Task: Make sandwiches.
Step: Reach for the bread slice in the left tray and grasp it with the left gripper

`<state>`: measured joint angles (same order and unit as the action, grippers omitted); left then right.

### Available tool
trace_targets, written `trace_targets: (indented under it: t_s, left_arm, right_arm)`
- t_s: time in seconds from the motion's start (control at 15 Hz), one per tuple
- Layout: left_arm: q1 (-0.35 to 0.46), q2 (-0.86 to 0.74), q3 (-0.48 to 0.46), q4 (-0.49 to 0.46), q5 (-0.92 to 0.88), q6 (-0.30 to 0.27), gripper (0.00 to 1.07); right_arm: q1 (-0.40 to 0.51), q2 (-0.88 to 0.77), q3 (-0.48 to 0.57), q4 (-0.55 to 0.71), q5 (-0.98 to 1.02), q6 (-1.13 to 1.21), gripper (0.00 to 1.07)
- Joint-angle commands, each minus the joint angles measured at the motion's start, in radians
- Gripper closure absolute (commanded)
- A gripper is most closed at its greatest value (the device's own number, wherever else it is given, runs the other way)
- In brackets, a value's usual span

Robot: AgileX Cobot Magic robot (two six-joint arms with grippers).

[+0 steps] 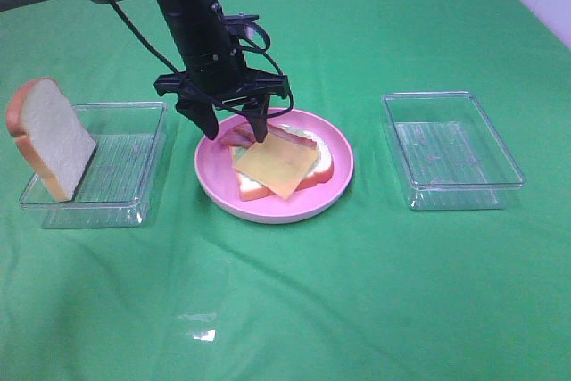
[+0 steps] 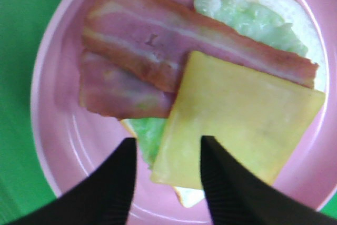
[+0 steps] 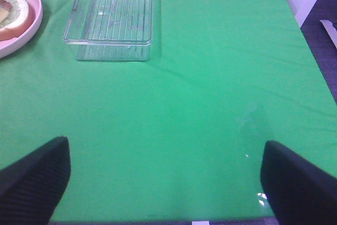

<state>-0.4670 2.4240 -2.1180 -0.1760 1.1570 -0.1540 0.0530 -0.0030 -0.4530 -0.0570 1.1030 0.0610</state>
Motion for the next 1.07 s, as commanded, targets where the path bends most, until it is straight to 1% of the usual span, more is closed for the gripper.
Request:
trace_targets:
  t_s: [0.07, 0.2, 0.33, 0.4, 0.47, 0.53, 0.6, 0.73, 0.8, 0.87, 0.93, 1.07]
  left_arm:
    - [-0.001, -0.054, -0.006, 0.008, 0.006, 0.011, 0.04]
    - [-0.001, -0.094, -0.010, 0.012, 0.011, 0.032, 0.05]
    - [0.004, -0.184, -0.027, 0.085, 0.100, 0.028, 0.05]
    - [0.009, -0.196, -0.027, 0.100, 0.126, 0.024, 0.05]
    - [0.029, -0.223, -0.026, 0.128, 0.161, 0.018, 0.05]
    - [0.056, -0.254, -0.019, 0.121, 0.161, 0.010, 0.05]
    - [0.086, -0.286, -0.010, 0.099, 0.161, 0.014, 0.05]
    - [0.157, -0.345, 0.023, 0.097, 0.161, 0.014, 0.05]
    - [0.171, -0.363, 0.038, 0.099, 0.161, 0.014, 0.05]
    - [0.243, -0.430, 0.144, 0.101, 0.161, 0.013, 0.05]
    - [0.276, -0.462, 0.208, 0.105, 0.160, 0.013, 0.05]
    - [0.326, -0.494, 0.300, 0.125, 0.159, 0.013, 0.05]
  right_arm:
    - [-0.005, -0.027, 0.002, -0.001, -0.002, -0.010, 0.12]
    - [-0.005, -0.027, 0.002, -0.001, -0.002, -0.010, 0.12]
    - [-0.005, -0.027, 0.002, -0.001, -0.002, -0.010, 0.12]
    - [-0.005, -0.027, 0.002, -0.001, -0.002, -0.010, 0.12]
    - [-0.005, -0.027, 0.002, -0.001, -0.002, -0.010, 0.12]
    - [-0.005, -0.027, 0.002, -0.001, -0.002, -0.010, 0.12]
    - [-0.005, -0.027, 0.002, 0.000, -0.002, -0.010, 0.12]
    - [-0.005, -0.027, 0.002, 0.000, -0.002, -0.010, 0.12]
    - [-0.005, -0.027, 0.002, 0.000, -0.002, -0.010, 0.12]
    - [-0.005, -0.027, 0.002, 0.000, -0.002, -0.010, 0.12]
    - [-0.005, -0.027, 0.002, 0.000, -0.002, -0.010, 0.12]
    - [-0.005, -0.027, 0.002, 0.000, -0.002, -0.010, 0.12]
